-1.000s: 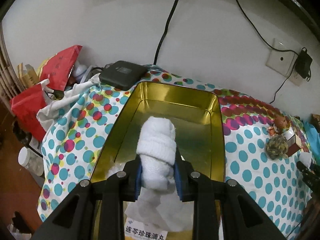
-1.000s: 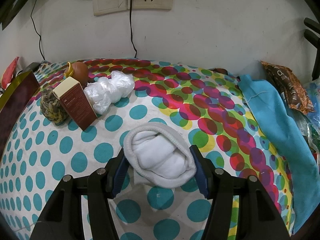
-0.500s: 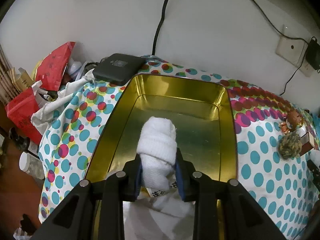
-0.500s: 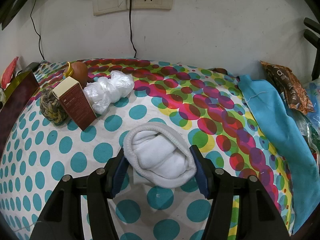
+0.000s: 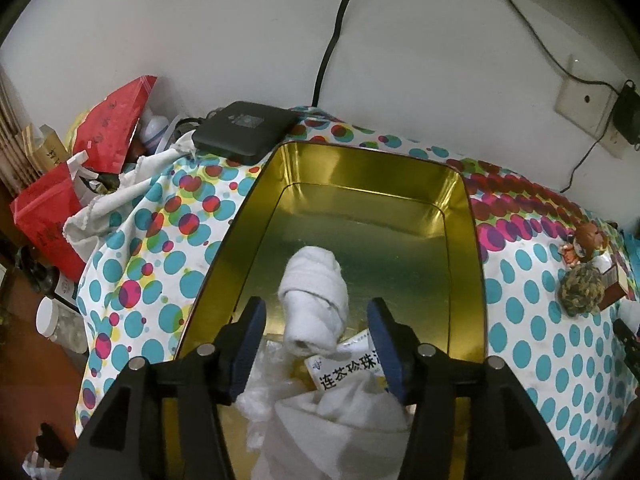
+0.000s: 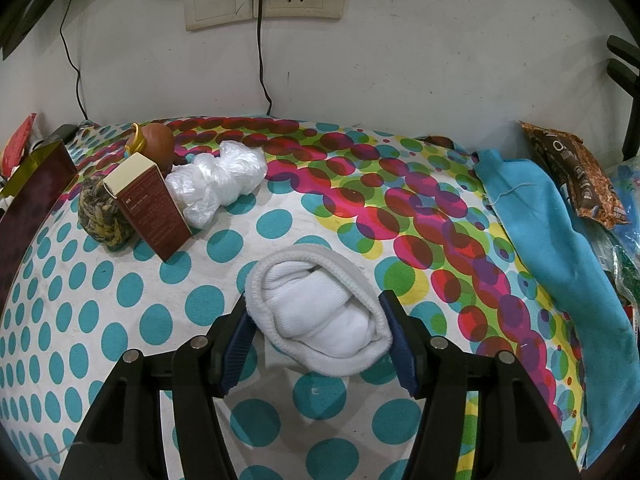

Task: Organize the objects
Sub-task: 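Carry the white rolled cloth in the left tool into the tray and open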

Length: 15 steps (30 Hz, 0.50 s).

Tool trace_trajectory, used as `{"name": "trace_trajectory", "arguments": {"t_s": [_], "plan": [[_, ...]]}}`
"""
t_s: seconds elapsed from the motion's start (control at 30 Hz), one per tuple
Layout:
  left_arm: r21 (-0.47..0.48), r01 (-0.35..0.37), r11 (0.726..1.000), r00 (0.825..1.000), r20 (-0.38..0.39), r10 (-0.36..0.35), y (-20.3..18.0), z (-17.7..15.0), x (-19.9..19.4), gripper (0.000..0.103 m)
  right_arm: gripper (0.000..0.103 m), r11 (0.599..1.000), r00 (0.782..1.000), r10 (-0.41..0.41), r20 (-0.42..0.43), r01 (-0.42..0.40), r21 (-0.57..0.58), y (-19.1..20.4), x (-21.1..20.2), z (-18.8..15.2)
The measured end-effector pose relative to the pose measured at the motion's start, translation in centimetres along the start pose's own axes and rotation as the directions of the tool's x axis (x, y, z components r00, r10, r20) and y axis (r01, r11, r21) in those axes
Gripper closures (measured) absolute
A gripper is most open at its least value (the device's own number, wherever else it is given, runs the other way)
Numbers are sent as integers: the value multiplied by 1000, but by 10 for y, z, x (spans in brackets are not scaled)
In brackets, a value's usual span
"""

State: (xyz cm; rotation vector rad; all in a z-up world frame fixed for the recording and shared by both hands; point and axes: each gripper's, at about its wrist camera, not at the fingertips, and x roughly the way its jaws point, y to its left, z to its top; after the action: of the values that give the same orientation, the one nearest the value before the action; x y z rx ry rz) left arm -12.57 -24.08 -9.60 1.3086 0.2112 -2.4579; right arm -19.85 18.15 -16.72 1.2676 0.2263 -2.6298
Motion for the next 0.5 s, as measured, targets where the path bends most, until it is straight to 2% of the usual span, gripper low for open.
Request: {"name": "trace_trajectory", "arguments": {"t_s": [0.5], "plan": [[6, 52, 999, 995, 89, -52, -8, -14, -48, 47, 44, 1000, 1000, -3, 0, 3, -1, -3, 1, -1]]}}
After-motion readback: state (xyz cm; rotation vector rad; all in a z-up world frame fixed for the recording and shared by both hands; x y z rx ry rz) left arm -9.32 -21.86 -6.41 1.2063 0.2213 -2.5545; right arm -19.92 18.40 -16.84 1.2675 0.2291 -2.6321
